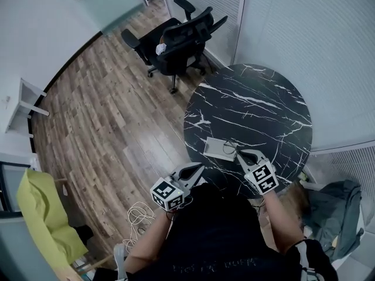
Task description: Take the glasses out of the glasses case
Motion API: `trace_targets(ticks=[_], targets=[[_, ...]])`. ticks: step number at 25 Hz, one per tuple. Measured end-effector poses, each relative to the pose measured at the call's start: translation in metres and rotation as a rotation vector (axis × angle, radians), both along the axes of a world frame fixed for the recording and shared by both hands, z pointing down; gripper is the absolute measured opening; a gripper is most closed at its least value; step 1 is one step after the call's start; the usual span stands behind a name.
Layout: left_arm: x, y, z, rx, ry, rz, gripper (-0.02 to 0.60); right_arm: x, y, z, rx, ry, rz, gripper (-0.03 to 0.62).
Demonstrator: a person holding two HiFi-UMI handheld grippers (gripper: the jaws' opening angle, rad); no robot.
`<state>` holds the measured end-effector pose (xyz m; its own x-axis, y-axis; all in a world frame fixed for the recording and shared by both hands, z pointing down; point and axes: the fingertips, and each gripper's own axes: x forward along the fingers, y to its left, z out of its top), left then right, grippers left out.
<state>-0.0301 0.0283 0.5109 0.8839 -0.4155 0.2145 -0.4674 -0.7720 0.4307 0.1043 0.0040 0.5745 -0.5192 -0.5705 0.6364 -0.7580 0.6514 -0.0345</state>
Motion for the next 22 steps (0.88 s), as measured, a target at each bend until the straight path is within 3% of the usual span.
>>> trace_targets(ticks=[11, 16, 22], targets=[[-0.005, -0.01, -0.003, 0.01, 0.002, -0.024, 0.018, 0.014, 0.01, -0.041, 0.03, -0.153, 0.084, 0.032], [-0.005, -0.008, -0.002, 0.033, -0.032, -0.016, 0.017, 0.021, 0.018, -0.06, 0.043, -0.233, 0.134, 0.032], [-0.01, -0.005, -0.005, 0.009, 0.003, -0.051, 0.018, 0.031, 0.034, -0.065, 0.036, -0.299, 0.193, 0.032]])
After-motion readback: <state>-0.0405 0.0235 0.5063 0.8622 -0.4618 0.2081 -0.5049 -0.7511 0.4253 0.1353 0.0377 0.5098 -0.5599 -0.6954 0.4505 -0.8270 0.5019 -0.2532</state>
